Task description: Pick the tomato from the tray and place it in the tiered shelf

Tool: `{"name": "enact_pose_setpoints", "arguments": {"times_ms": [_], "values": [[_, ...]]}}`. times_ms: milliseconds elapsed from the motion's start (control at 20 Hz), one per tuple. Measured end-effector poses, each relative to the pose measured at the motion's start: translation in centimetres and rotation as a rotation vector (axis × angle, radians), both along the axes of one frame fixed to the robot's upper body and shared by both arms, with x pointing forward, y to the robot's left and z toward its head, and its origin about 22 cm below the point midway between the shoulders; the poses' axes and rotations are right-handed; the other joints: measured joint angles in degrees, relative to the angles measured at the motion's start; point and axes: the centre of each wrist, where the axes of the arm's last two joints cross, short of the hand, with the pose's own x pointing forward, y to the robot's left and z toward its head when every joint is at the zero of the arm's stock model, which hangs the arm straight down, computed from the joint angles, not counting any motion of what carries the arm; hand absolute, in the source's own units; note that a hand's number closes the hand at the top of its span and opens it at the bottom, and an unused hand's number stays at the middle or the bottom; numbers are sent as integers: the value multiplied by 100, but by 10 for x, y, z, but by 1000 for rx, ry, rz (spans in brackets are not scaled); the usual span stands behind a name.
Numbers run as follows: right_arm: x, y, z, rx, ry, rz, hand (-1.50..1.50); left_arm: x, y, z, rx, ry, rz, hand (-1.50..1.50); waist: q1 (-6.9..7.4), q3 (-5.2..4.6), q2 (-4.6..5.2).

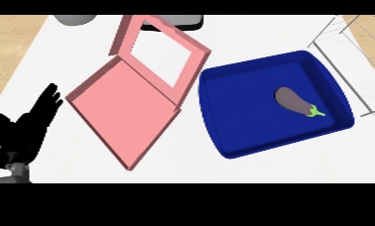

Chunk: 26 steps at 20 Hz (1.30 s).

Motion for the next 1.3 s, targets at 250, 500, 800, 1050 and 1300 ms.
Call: {"name": "enact_pose_setpoints", "arguments": {"times_ms": [250,500,800,1050,1300], "values": [[7,-37,-8,-5,64,-68,150,-1,4,-1,-2,-2,0,0,13,2,9],[12,-69,-18,19,77,-106,150,-2,-1,-3,2,1,0,0,34,4,16],[18,-103,-39,71,30,-121,150,-3,-7,-3,0,0,-10,0,58,6,24],[12,-127,-52,105,-4,-188,-150,1,-7,0,-2,-1,-1,0,37,4,20],[12,-143,-79,108,50,-214,-150,-1,3,-1,-1,-1,-5,0,40,4,20]]}}
